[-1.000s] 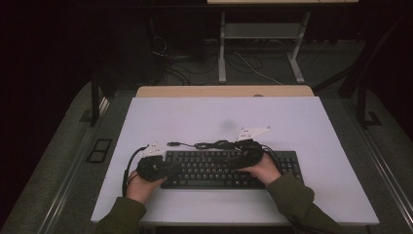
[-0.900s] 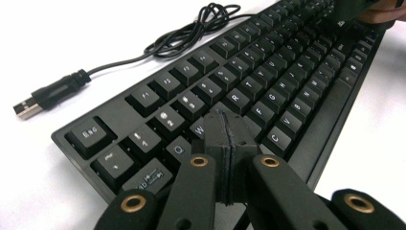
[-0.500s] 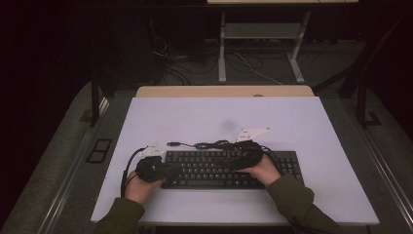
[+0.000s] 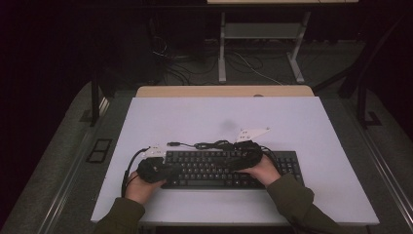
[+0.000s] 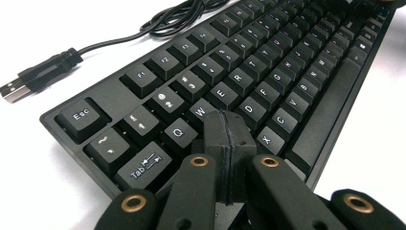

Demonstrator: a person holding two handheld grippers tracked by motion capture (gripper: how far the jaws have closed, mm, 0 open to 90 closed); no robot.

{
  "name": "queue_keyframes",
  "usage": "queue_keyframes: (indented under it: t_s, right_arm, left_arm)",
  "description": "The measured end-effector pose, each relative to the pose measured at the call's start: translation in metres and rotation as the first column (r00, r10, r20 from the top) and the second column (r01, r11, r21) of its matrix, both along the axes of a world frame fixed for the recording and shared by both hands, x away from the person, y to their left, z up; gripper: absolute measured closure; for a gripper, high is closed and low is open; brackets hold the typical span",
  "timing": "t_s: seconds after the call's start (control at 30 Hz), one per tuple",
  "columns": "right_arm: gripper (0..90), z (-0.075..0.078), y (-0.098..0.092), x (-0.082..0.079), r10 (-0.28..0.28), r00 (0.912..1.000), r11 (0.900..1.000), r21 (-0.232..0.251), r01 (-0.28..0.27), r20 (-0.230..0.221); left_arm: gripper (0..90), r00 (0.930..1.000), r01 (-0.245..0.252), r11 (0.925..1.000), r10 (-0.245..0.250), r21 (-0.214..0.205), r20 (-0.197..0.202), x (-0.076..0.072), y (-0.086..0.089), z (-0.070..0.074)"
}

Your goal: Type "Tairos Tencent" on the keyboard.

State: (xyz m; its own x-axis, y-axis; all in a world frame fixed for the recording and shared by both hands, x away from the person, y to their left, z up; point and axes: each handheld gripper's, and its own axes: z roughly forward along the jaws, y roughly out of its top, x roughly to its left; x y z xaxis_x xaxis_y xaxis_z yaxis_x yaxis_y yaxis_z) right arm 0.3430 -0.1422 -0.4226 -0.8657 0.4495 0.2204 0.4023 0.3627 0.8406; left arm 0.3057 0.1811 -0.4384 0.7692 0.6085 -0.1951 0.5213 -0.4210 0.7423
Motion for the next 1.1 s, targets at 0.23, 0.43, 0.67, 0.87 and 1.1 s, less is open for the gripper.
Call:
queue_keyframes:
  t_s: [0.23, 0.43, 0.67, 0.87, 1.1]
  right_arm:
    - [30.7, 0.001, -0.001, -0.001, -0.001, 1.0000, 1.0000, 0.004, 0.002, -0.005]
    - [30.8, 0.002, -0.002, 0.000, -0.001, 1.0000, 1.0000, 0.010, 0.001, 0.000]
    - [30.8, 0.002, -0.002, -0.001, 0.000, 1.0000, 1.0000, 0.009, 0.000, -0.003]
    - [30.8, 0.004, -0.003, -0.001, -0.004, 1.0000, 0.9998, 0.021, 0.004, -0.001]
    - [30.8, 0.005, -0.004, -0.001, -0.001, 1.0000, 0.9998, 0.020, 0.001, 0.004]
  left_arm:
    - [89.1, 1.0000, -0.002, 0.9998, 0.002, -0.019, 0.002, 0.001, 0.002, 0.001]
    - [89.0, 0.9999, 0.003, 0.9998, -0.003, -0.021, 0.013, 0.000, 0.000, 0.004]
    - [87.3, 0.9996, 0.004, 0.9992, -0.002, -0.041, 0.029, -0.002, -0.002, 0.010]
    - [82.9, 0.9992, -0.001, 0.9988, 0.003, -0.049, 0.041, -0.003, -0.004, 0.012]
    - [70.0, 0.9990, -0.008, 0.9969, 0.011, -0.078, 0.044, -0.002, -0.006, 0.013]
